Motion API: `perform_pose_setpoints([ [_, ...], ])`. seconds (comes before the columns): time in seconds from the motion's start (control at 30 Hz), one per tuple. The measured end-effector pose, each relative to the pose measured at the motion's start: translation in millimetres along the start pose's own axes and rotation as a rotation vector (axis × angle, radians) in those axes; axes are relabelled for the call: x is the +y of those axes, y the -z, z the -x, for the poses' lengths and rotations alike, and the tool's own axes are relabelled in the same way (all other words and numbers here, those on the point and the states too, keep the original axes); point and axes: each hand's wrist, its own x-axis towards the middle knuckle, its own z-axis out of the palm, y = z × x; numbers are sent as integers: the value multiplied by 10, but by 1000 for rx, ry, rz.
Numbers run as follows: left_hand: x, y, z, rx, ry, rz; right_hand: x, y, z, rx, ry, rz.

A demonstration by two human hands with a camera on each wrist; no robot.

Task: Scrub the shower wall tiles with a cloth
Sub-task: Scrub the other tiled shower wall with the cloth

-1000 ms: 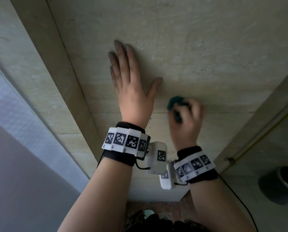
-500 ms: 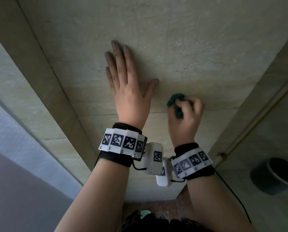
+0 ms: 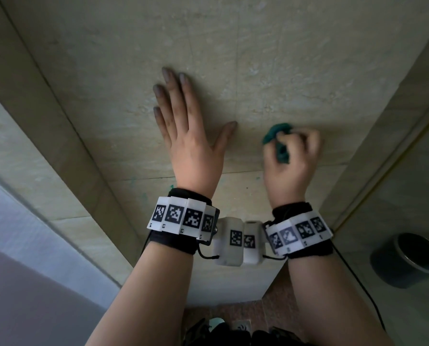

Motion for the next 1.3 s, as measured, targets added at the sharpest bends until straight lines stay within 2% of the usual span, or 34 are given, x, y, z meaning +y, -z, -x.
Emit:
perform_pose_setpoints([
  [0.07,0,-4,1,-2,4,0,88,27,-31,97,-59,-28],
  [0.13,9,-10,-4,-3,10,-1,56,-1,97,88,-92,-28],
  [0.27,34,-28,2,-8,21,5,-95,-92,486,-206,-4,14],
  [0.33,33,-31,3,-10,17,6,-63,-61,507,-281,37,42],
  [0.4,27,-26,-1,-7,15,8,37,8,433,-224,6,58],
  [0.5,20,-17,0,-11,13,9,184,80,331,-21,-128,51],
  [0.57,24,-13,2,-17,13,3,164,56,347,23,-169,51],
  [0.63,32,-15,7,-19,16,-4,63,0,445,-58,-166,41],
  [0.73,46,-24,18,-23,16,0,-22,-30,621,-279,-72,62],
  [0.77,47,-30,22,-24,15,1,-5,-11,620,-309,-47,76],
  [0.8,49,-34,22,-24,14,0,31,19,588,-301,-49,86],
  [0.9,49,-38,21,-20,16,3,169,120,465,-111,-200,99],
  [0.97,52,-41,17,-21,17,9,180,127,452,-45,-257,102],
  [1.03,65,-49,18,-20,16,8,100,87,500,-109,-239,97],
  [1.13,90,-68,29,-21,21,10,14,69,588,-293,-117,112],
  [1.2,94,-77,24,-20,20,16,103,126,551,-302,-92,118],
  [1.3,88,-80,24,-18,20,16,425,272,429,-53,-276,112],
])
